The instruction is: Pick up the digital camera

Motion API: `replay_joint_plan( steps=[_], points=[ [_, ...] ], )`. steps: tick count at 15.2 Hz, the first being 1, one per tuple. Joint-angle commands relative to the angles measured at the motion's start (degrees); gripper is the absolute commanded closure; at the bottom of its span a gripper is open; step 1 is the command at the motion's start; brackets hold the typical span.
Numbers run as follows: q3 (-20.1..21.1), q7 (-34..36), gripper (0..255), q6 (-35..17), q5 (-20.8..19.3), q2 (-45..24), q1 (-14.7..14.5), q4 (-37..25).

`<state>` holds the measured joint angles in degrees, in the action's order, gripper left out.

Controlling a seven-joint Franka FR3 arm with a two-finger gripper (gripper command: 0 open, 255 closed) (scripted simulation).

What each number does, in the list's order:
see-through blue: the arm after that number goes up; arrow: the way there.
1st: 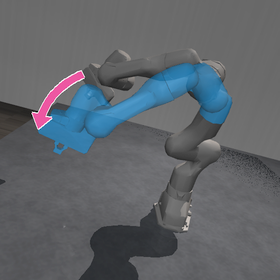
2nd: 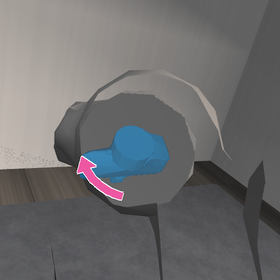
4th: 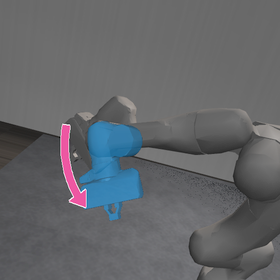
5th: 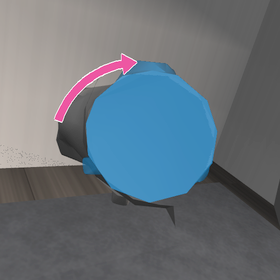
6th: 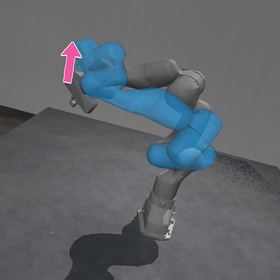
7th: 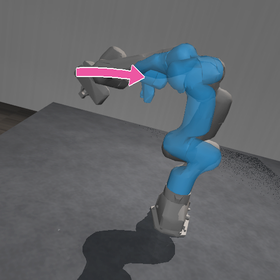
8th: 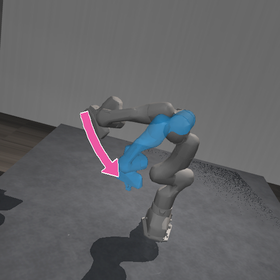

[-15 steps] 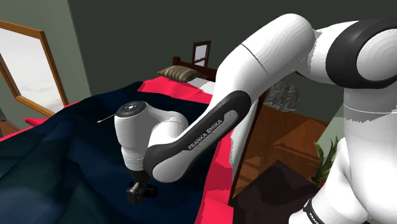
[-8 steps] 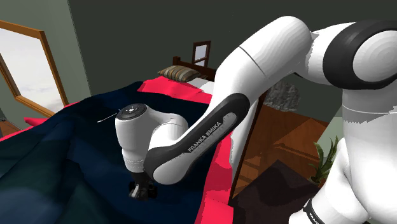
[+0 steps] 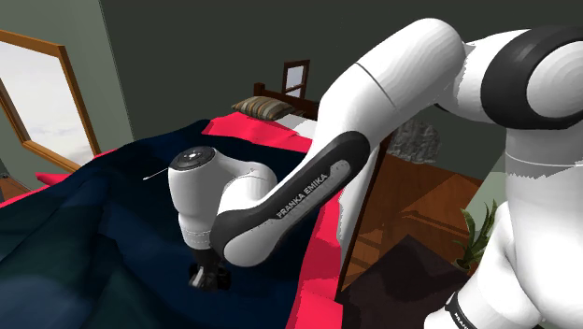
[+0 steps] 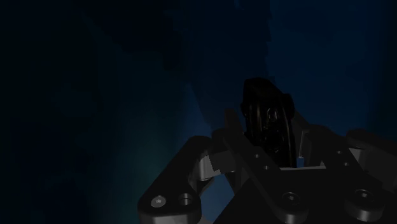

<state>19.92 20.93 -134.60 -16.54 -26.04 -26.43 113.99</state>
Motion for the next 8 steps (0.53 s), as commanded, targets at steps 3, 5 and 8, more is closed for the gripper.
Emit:
replay_joint_plan(
  steps=[3, 5, 8],
  points=[
    [0.73, -0.84, 255, 2.32, 1.23, 2.21, 0.47, -0.26],
    [1.05, -1.27, 255, 3.47, 1.83, 3.26, 0.7, -0.45],
    [1.49, -1.91, 255, 5.25, 2.71, 4.79, 1.01, -0.82]
  ],
)
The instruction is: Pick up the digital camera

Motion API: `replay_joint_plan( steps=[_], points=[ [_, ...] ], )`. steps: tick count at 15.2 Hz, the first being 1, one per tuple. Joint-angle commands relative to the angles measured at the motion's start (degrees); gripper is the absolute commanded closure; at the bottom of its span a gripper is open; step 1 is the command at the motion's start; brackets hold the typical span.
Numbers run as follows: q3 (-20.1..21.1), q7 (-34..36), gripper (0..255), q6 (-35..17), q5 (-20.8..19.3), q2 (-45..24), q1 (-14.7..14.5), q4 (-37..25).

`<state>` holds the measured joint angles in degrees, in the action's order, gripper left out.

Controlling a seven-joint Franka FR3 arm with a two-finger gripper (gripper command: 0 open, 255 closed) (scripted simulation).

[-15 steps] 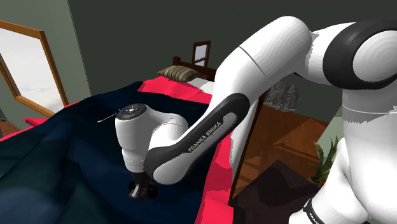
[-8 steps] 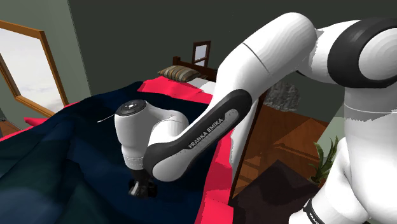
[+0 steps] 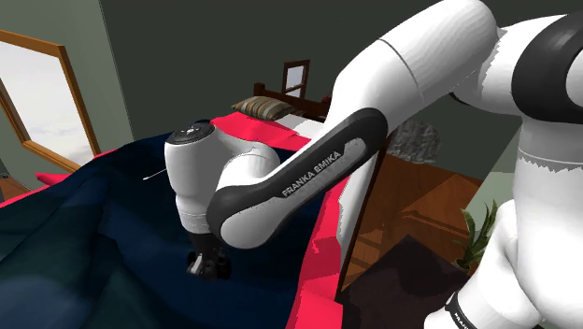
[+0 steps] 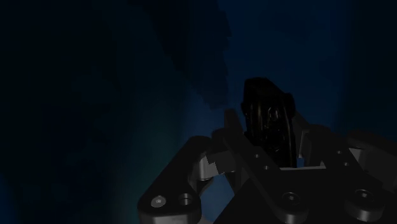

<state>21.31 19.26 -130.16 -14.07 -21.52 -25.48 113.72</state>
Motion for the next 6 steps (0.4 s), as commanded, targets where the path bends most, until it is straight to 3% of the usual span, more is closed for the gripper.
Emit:
replay_joint_plan(
  steps=[1, 6],
  points=[
    [0.24, -0.45, 255, 1.4, 0.53, 0.76, 0.16, -0.7],
    [0.63, -1.09, 255, 3.31, 1.41, 2.26, 0.43, -1.25]
  ],
)
